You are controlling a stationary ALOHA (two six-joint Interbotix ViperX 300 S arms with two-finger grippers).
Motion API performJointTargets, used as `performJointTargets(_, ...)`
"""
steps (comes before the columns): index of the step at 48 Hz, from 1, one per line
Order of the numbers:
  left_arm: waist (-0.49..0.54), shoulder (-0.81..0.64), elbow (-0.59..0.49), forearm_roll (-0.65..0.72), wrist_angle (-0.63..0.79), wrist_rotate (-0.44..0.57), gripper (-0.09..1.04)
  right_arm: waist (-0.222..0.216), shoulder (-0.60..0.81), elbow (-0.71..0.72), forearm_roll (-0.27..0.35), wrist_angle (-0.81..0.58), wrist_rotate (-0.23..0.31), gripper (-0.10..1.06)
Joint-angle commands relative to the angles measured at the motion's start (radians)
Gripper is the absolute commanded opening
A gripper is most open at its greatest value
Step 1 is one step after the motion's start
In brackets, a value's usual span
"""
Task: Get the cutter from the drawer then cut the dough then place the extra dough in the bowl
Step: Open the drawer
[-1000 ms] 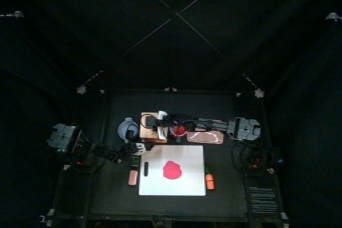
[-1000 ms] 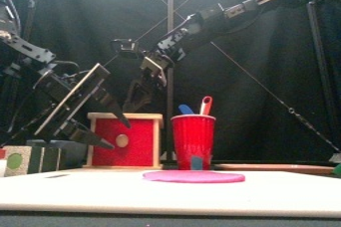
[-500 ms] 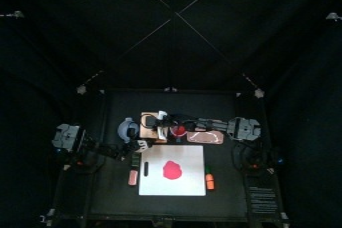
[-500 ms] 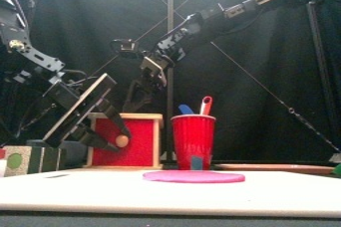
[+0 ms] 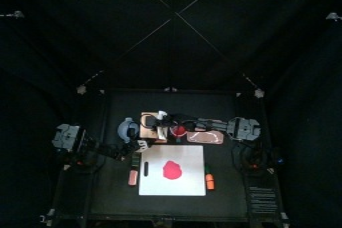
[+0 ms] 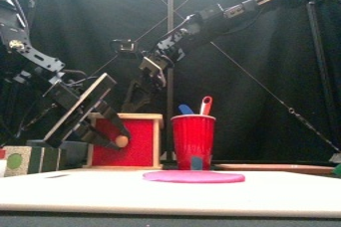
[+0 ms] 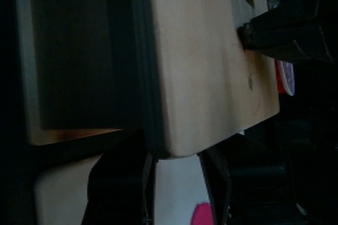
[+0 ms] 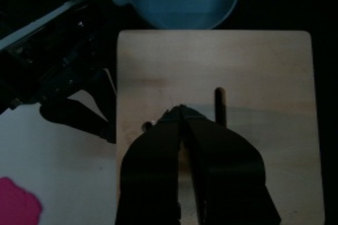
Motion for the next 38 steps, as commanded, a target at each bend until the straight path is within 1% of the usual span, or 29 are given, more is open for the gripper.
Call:
performJointTargets(1,-0.009,-0.008,-0.005,0.002,0.006,0.003,0.57,0.002,-0.003,0.002,-0.002,0.003,0.000,0.04)
performJointTargets(24,-0.103,-0.031,0.008,-0.031,0.014,0.000,0.57,0.000,-0.003,0.003,-0.002,0.018,0.002,0.04)
performJointTargets(38,-0.112,-0.046,0.003,-0.029,0.005,0.006,0.57,0.000,-0.003,0.003,-0.002,0.018,0.002,0.04)
